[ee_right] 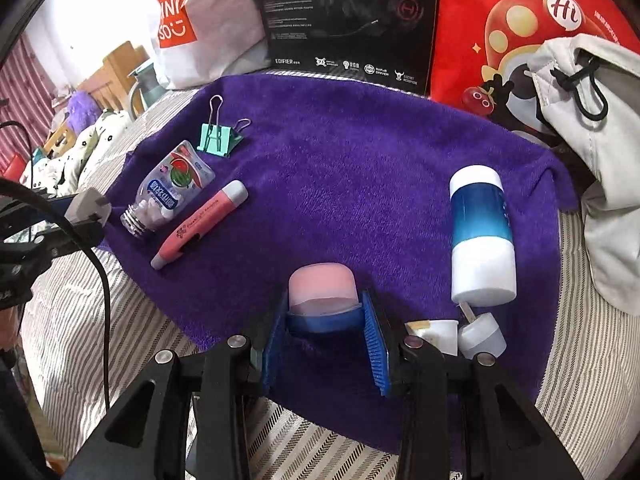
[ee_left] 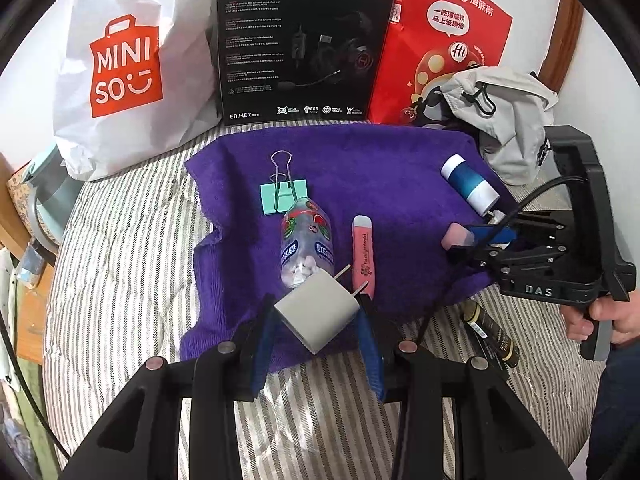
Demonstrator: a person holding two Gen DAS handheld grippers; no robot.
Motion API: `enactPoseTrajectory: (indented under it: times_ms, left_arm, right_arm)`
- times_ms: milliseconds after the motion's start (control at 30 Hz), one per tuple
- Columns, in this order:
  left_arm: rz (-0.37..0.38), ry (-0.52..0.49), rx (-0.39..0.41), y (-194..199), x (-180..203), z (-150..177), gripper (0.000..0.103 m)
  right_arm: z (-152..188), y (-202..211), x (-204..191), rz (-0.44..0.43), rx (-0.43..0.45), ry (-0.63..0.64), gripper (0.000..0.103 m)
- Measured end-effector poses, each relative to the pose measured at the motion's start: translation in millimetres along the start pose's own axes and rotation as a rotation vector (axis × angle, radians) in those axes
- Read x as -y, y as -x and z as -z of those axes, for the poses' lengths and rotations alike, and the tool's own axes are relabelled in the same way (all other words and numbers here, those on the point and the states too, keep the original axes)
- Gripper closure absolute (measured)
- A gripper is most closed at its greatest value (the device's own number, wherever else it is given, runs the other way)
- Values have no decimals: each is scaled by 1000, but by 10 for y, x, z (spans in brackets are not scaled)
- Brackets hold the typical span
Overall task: Organize rigid objects
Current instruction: 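Carry the plug in the left gripper while the right carries the compact onto the towel, then open the right gripper releasing the compact beside the white jar, then lower the plug onto the towel and open the left gripper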
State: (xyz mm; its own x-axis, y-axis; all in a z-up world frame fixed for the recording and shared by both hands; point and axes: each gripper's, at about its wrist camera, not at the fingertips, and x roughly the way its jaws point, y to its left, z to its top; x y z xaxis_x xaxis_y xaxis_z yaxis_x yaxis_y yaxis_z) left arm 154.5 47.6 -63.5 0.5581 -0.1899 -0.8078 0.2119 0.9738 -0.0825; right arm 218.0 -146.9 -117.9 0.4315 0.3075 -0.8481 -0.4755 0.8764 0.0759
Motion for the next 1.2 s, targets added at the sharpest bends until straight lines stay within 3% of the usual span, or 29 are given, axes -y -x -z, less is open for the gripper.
enactPoseTrajectory:
  times_ms: [333,867,1200]
  left_arm:
    - [30,-34,-9,-162,103,-190,66]
    - [95,-87,-52,-773,391,-656,66]
    - [50,-110,-75,-1132,385,-914,66]
  right_arm:
    - [147,273,157,10,18,-23,65]
    - [431,751,386,22,76,-93,65]
    - [711,993,458,34,94,-146,65]
